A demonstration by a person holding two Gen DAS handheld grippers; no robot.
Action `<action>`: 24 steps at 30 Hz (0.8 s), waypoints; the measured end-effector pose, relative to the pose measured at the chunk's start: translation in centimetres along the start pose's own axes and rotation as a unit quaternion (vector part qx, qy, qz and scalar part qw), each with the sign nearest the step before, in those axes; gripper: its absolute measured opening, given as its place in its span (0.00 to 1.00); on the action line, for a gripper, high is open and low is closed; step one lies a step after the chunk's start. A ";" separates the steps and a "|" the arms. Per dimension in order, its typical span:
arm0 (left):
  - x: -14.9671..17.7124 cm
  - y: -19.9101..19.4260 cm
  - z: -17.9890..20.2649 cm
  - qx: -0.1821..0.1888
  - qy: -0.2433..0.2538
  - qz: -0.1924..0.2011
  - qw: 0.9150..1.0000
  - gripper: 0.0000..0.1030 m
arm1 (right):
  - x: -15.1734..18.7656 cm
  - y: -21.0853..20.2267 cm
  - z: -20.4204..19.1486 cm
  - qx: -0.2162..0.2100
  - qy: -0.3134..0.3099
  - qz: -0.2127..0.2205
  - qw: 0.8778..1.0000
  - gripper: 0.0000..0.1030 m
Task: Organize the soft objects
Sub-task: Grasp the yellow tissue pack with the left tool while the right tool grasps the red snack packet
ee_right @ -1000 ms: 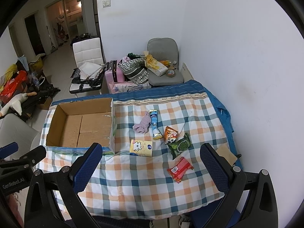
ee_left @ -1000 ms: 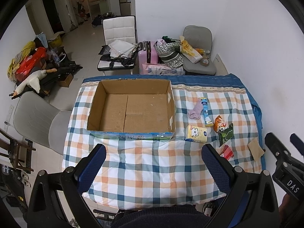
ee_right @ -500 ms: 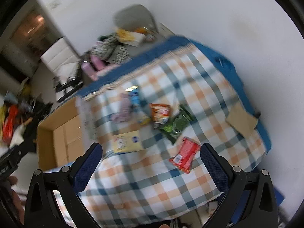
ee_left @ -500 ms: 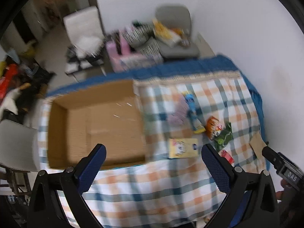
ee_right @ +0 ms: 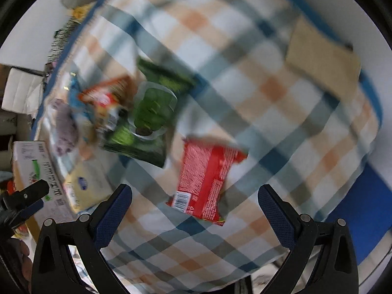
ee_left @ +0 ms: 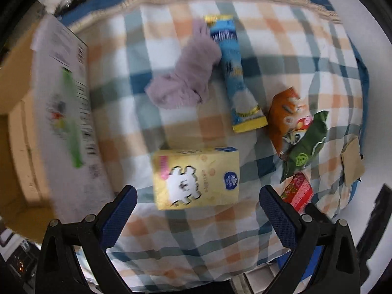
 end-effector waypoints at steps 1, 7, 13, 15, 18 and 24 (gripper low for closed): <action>-0.1 0.9 0.0 -0.009 0.000 -0.006 1.000 0.99 | 0.4 1.0 0.4 0.001 0.008 -0.008 1.000 1.00; 0.2 6.2 0.0 -0.020 -0.004 -0.048 0.999 0.99 | 1.7 4.6 1.6 -0.005 0.032 -0.024 0.999 1.00; 1.3 9.4 0.0 -0.036 0.003 -0.048 0.998 0.93 | 2.5 6.6 2.1 -0.004 0.049 -0.025 0.998 0.95; 1.6 9.8 0.0 -0.034 0.001 -0.039 0.999 0.92 | 2.9 7.3 2.1 -0.006 0.052 -0.027 0.998 0.90; 2.1 9.5 -0.1 -0.036 0.002 -0.029 0.999 0.92 | 3.8 8.1 2.5 0.007 0.053 -0.023 0.998 0.84; 3.9 7.4 0.8 -0.041 0.008 -0.010 0.999 0.91 | 5.4 8.2 1.7 0.048 0.024 -0.014 0.998 0.52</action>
Point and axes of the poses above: each gripper's, at about its wrist camera, not at the fingertips, and y roughly the way its jaws point, z to its right, x to its underside, the point moved 7 cm from there along y, roughly the way its jaws point, and after that the axes turned 3 degrees about z, right-handed, at the moved point
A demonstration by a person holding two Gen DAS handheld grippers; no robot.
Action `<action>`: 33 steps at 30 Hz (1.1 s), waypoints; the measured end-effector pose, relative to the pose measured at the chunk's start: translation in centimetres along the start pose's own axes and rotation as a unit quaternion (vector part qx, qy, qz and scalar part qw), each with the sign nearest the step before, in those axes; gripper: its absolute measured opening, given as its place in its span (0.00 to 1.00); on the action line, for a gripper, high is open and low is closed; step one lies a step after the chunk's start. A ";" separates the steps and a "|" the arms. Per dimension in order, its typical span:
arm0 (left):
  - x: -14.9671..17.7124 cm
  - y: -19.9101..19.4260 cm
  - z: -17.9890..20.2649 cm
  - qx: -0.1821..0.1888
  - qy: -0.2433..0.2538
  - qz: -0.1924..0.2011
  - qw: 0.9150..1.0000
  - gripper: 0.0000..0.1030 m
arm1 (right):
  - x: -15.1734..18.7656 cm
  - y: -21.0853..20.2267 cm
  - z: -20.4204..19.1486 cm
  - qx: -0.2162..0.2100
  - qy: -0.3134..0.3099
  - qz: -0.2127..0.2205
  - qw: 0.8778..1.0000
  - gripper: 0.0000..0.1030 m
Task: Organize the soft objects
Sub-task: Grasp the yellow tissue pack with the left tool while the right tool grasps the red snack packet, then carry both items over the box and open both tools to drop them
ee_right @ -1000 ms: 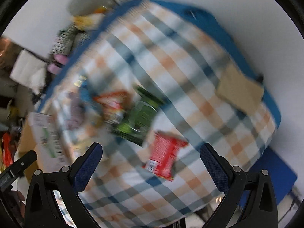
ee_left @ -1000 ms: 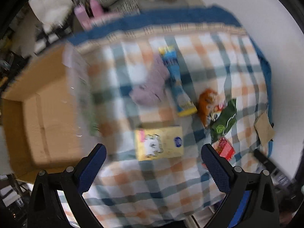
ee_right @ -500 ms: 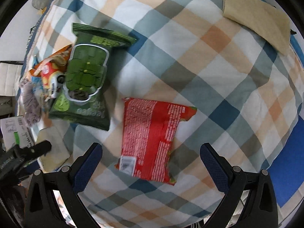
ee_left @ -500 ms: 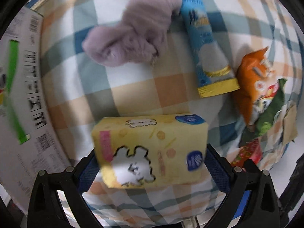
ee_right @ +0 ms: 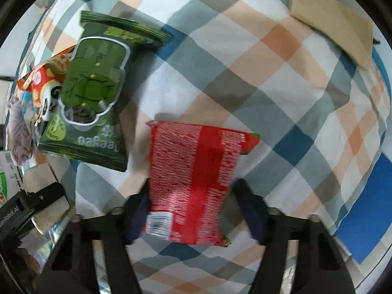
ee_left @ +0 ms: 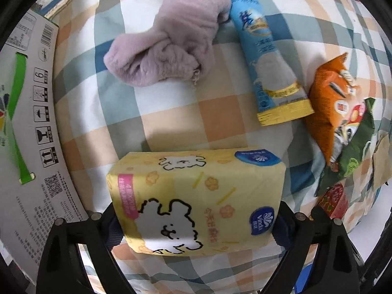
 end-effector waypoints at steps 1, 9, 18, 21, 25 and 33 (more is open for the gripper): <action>0.3 -0.7 0.1 0.000 0.001 0.005 1.000 0.91 | 0.5 0.0 0.0 0.005 -0.005 -0.001 1.000 0.50; 2.6 -7.0 0.2 0.029 0.012 0.050 0.998 0.91 | 2.7 -2.9 -1.5 0.003 -0.033 0.014 0.999 0.46; 2.8 -17.2 -5.0 0.085 -0.011 0.117 0.989 0.91 | 6.5 -10.8 -7.6 -0.059 -0.110 0.045 0.991 0.46; 1.2 -21.8 -8.9 0.088 -0.032 0.144 0.985 0.91 | 6.9 -15.1 -12.3 -0.091 -0.154 0.064 0.982 0.46; -0.5 -25.1 -15.5 0.080 -0.072 0.171 0.979 0.91 | 4.6 -19.3 -21.0 -0.135 -0.216 0.079 0.964 0.46; -3.0 -22.0 -30.7 0.063 -0.186 0.154 0.968 0.91 | 7.1 -22.0 -35.1 -0.155 -0.320 0.099 0.929 0.46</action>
Point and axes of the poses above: each gripper's, at about its wrist camera, not at the fingertips, and y roughly the way its jaws point, z to its right, x to its underside, the point moved 7 cm from there along y, roughly the way its jaws point, and after that the axes turned 3 degrees about z, right-handed, at the moved point
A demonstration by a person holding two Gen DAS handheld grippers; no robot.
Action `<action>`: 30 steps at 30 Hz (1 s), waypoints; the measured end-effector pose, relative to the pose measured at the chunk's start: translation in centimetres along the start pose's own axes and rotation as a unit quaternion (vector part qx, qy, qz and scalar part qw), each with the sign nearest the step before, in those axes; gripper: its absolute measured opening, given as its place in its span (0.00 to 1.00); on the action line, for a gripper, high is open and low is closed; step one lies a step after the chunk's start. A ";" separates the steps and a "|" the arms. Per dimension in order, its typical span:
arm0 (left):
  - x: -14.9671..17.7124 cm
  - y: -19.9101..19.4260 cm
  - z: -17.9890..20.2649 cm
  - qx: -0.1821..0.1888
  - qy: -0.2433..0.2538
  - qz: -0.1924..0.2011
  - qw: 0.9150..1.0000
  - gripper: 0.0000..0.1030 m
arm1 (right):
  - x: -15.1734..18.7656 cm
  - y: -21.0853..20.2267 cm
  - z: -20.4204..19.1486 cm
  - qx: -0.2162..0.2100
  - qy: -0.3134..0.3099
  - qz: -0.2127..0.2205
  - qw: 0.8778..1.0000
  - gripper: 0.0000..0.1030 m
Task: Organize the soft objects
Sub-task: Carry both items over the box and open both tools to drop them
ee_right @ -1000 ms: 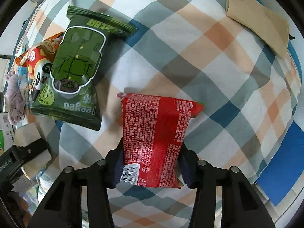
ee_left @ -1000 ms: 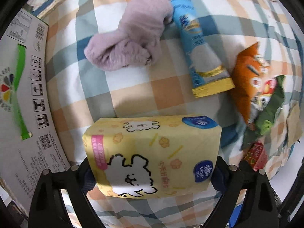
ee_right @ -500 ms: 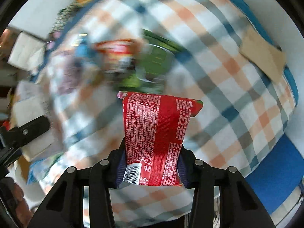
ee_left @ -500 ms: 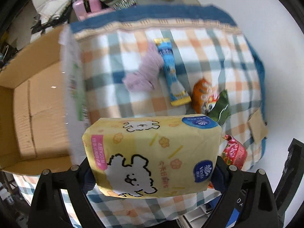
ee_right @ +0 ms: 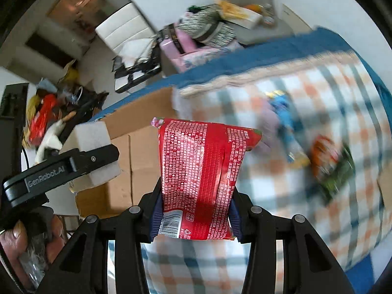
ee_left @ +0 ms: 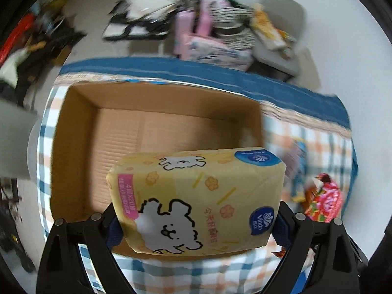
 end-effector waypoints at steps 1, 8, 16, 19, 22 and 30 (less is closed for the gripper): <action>-0.7 0.7 -1.1 0.002 -0.009 -0.007 1.000 0.91 | -0.7 1.0 -0.9 0.000 -0.005 -0.001 1.000 0.46; -2.8 7.4 -4.7 0.017 -0.051 -0.067 0.996 0.92 | -3.6 9.0 -6.9 0.038 -0.048 -0.033 0.998 0.46; -3.0 11.6 -3.5 0.032 -0.022 -0.119 0.992 0.92 | -5.1 16.4 -7.6 0.092 -0.087 -0.059 0.990 0.46; -3.4 12.6 -3.0 0.031 -0.006 -0.129 0.991 0.92 | -5.5 17.3 -7.7 0.098 -0.099 -0.067 0.988 0.47; -3.6 13.0 -3.1 0.032 -0.009 -0.136 0.990 0.92 | -5.7 17.9 -7.9 0.096 -0.105 -0.075 0.987 0.48; -4.1 13.0 -3.2 0.013 0.012 -0.128 0.992 0.99 | -6.2 17.4 -8.1 0.095 -0.104 -0.081 0.987 0.70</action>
Point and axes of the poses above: each gripper's, at about its wrist camera, not at the fingertips, and y roughly the way its jaws point, z to its right, x to its underside, the point moved 7 cm from there along y, roughly the way its jaws point, and after that the axes turned 3 degrees about z, right-handed, at the moved point
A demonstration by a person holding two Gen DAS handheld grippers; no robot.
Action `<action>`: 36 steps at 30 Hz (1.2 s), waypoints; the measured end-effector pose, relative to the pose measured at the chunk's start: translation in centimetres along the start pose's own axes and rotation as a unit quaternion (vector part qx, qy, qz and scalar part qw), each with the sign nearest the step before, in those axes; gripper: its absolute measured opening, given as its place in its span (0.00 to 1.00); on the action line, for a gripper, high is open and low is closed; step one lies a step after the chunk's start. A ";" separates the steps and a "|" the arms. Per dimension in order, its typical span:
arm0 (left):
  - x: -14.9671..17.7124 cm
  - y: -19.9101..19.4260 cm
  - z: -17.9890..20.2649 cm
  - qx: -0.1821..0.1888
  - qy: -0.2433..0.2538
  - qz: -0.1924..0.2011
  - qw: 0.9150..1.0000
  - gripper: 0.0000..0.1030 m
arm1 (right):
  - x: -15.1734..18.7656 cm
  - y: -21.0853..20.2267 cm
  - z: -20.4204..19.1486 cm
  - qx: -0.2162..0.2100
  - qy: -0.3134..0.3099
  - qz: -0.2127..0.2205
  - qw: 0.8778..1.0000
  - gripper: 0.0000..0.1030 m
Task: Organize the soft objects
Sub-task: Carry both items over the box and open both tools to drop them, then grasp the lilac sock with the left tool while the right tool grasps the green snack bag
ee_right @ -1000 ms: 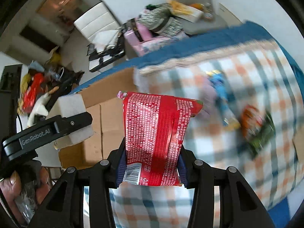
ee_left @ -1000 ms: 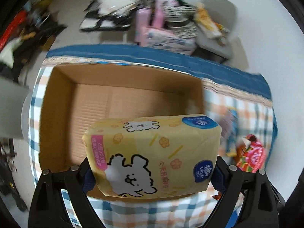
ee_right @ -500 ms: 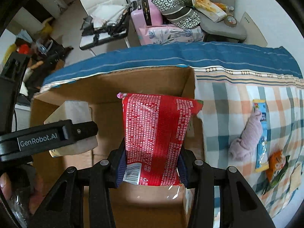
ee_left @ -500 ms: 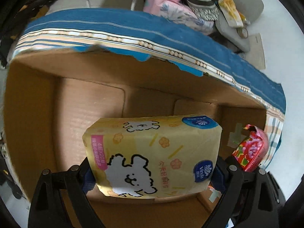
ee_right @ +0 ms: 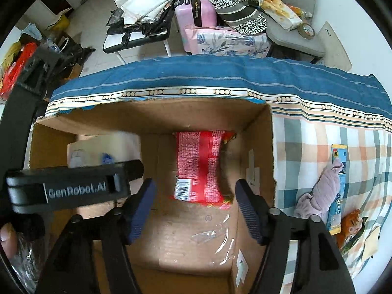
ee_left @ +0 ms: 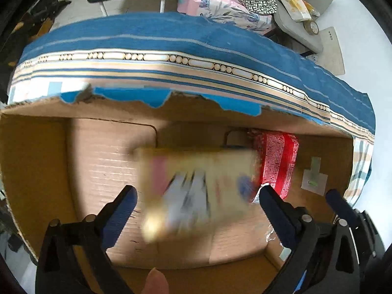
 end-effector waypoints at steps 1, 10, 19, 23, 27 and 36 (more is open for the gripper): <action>0.0 -0.2 -0.1 -0.002 0.001 0.004 1.000 0.99 | 0.0 -0.2 0.1 0.000 0.002 0.000 1.000 0.72; 0.2 -3.0 -1.3 -0.031 -0.001 0.062 0.998 0.99 | 0.6 -1.3 -0.1 0.007 -0.006 -0.002 1.000 0.87; 4.8 -7.1 -2.6 -0.083 0.001 0.139 0.987 0.99 | 3.5 -3.7 -0.6 -0.002 -0.015 0.010 1.000 1.00; 7.2 -9.0 -2.8 -0.099 0.000 0.170 0.980 0.99 | 5.1 -5.8 -0.8 0.001 -0.027 0.027 0.999 1.00; 9.6 -11.2 -2.5 -0.116 0.004 0.205 0.972 0.99 | 6.9 -8.1 -1.0 -0.007 -0.034 0.043 0.999 1.00; 13.3 -15.2 -0.1 -0.110 0.004 0.246 0.963 0.99 | 10.2 -13.0 0.0 -0.041 -0.020 0.077 0.996 1.00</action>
Point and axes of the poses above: each gripper's, at about its wrist camera, not at the fingertips, and y roughly the way its jaws point, z to its right, x to its underside, the point moved 7 cm from there along y, roughly the way its jaws point, and after that the axes turned 3 degrees about z, right-handed, at the moved point
